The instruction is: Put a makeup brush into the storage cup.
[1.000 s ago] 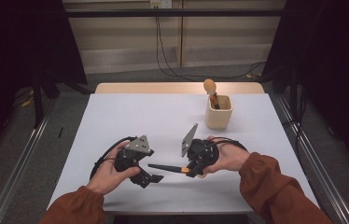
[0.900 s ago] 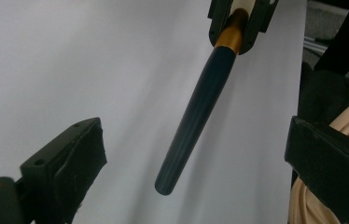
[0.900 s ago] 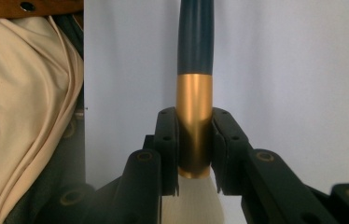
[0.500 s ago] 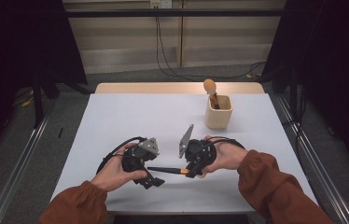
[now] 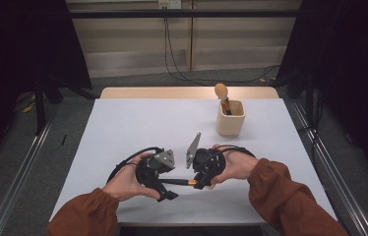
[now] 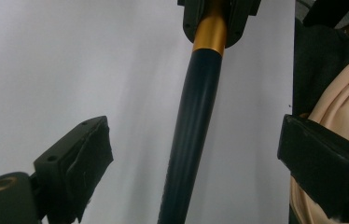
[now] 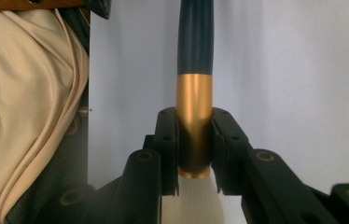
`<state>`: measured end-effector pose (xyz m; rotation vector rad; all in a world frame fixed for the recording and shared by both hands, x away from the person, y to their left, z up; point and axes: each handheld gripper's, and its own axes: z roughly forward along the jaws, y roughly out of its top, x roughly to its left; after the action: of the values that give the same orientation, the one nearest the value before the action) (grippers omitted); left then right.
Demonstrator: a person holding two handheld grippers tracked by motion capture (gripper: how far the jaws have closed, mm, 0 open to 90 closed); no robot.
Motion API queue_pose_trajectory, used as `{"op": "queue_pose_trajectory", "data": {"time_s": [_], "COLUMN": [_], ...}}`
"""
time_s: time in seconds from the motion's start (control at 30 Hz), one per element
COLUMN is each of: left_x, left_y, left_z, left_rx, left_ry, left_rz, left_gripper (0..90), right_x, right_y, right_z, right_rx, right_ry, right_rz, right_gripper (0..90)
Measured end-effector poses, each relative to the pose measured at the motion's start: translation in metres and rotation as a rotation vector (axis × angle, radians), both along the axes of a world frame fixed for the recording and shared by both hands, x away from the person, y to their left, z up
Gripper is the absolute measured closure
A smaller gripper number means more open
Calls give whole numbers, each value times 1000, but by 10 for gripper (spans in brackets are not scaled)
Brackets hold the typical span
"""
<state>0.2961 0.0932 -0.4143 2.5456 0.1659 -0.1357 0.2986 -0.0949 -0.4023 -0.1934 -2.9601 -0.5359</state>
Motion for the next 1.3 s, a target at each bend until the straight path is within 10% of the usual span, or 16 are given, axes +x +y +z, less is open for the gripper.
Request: {"op": "queue_pose_trajectory", "data": {"time_s": [1.3], "left_x": [2], "left_y": [-10], "left_z": [-9], "left_rx": [-85], "left_ry": [11], "left_rz": [-11], "left_gripper": [690], "right_x": [0], "right_y": [5], "right_z": [-4], "right_rx": [31], "right_ry": [-10], "right_rz": [24], "right_gripper": [745]}}
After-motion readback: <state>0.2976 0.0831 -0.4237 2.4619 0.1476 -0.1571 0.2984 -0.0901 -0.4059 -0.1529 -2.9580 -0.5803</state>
